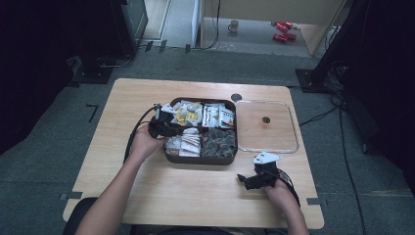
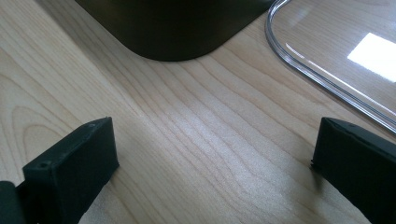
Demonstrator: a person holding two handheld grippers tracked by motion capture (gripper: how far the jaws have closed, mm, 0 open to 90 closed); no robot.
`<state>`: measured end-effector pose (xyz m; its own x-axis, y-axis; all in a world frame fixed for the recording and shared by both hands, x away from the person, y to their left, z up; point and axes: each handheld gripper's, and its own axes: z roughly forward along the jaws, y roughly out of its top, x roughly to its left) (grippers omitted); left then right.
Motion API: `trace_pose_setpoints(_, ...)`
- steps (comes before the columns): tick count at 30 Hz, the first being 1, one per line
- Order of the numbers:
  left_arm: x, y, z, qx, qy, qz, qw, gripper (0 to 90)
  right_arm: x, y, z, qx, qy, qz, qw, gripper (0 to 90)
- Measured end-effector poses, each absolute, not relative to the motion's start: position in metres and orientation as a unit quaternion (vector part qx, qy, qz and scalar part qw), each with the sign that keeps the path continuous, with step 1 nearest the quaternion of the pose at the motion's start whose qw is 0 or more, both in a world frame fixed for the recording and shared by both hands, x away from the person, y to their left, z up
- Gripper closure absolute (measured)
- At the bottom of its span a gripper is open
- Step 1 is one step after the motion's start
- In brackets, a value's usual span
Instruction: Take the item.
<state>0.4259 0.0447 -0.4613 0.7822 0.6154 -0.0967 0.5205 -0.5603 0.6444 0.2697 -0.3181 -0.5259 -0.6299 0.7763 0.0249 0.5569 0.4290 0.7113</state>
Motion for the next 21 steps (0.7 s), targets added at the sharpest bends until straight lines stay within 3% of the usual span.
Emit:
trace_pose_setpoints(15, 0.425, 0.033, -0.47, 0.894, 0.3, 0.078, 0.324, 76.4, 0.268, -0.318, -0.526, 0.403, 0.831, 0.353, 0.154, 0.0)
trace_pose_setpoints(21, 0.424, 0.033, -0.471, 0.897, 0.301, 0.081, 0.312, 86.1, 0.267, -0.318, -0.526, 0.403, 0.83, 0.353, 0.154, 0.0)
